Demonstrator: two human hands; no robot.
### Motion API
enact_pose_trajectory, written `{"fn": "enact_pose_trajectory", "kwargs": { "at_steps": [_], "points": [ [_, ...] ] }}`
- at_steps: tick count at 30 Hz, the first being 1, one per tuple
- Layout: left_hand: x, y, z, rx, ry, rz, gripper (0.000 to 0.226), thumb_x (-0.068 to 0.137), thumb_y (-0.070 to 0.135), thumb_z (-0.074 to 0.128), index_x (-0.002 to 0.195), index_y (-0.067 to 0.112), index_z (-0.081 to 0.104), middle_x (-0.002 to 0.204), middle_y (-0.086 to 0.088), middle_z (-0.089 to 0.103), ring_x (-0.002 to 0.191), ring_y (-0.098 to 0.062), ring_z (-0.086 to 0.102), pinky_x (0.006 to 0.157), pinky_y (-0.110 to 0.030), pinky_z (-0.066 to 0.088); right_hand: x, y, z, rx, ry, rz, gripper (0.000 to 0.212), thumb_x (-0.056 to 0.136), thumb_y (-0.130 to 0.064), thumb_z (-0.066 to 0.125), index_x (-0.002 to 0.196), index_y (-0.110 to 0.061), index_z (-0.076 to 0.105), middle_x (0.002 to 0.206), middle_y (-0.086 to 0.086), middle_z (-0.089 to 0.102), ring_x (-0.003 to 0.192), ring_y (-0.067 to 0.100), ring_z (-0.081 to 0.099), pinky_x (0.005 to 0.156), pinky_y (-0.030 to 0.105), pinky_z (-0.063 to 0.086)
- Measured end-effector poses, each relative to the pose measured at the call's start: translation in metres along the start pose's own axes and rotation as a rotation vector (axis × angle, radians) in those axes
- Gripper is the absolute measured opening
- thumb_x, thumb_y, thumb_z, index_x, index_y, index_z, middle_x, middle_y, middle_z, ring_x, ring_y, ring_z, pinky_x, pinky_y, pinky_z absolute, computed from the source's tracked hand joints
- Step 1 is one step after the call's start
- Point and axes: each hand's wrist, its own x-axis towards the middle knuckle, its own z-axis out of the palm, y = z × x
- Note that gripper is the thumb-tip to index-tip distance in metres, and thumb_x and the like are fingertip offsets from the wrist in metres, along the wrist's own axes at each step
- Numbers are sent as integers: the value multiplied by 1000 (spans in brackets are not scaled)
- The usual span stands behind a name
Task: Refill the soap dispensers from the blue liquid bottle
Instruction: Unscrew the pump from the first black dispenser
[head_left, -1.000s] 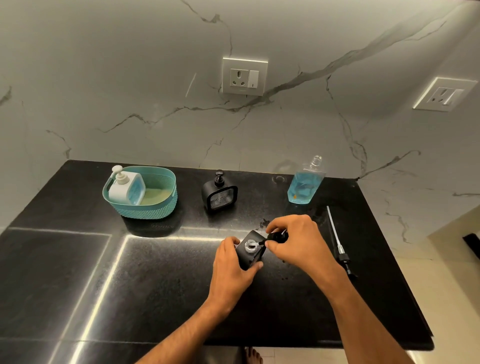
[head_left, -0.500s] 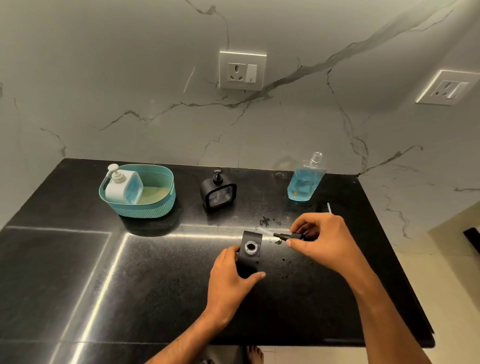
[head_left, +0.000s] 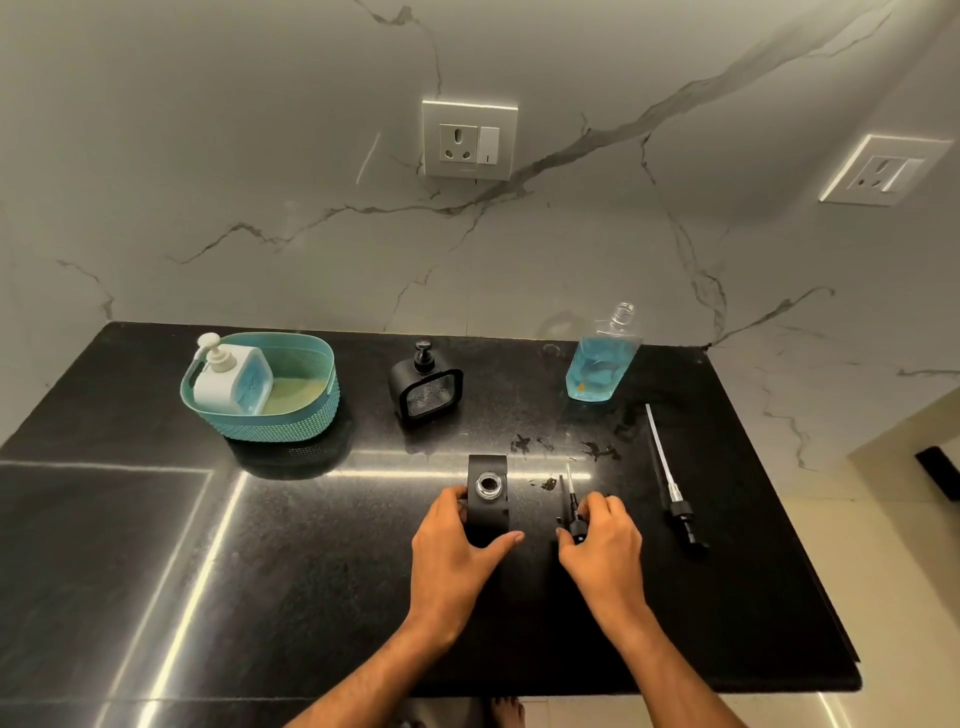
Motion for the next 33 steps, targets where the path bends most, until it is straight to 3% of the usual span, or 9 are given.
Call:
{"fn": "enact_pose_trajectory", "kwargs": {
  "at_steps": [7,17,25,29,33],
  "points": [
    [0,-5,2,4,0,-10,61,61,65,92,96,42,48,94,19,65,90,1,63,75,-20,54,-3,6,15,31,-7,10,43,75,-23,89,105,-18,59,101,-5,51,90,14,56,82,28,51],
    [1,-6,9,4,14,-3,57,64,63,91,90,40,46,88,17,62,83,-1,62,67,-17,50,2,14,20,52,-3,26,53,72,-37,90,110,-19,58,101,-4,55,91,16,58,85,32,53],
    [10,0,11,-40,51,-3,51,67,55,93,95,39,54,93,18,67,87,2,66,73,-17,55,14,14,11,118,98,-4,50,76,-46,85,110,-23,56,98,-11,54,87,9,57,79,26,49],
    [22,6,13,-65,74,-5,50,67,55,93,95,37,56,92,17,68,86,0,66,73,-24,57,48,13,-5,299,213,-33,45,76,-28,89,111,-27,60,98,-15,58,84,5,59,74,28,55],
    [42,17,14,-50,110,1,53,65,57,93,95,36,54,90,17,68,83,-1,66,72,-28,57,103,15,-22,472,223,9,58,75,-13,90,126,-16,63,110,-5,63,96,11,63,85,33,59]
  ]
}}
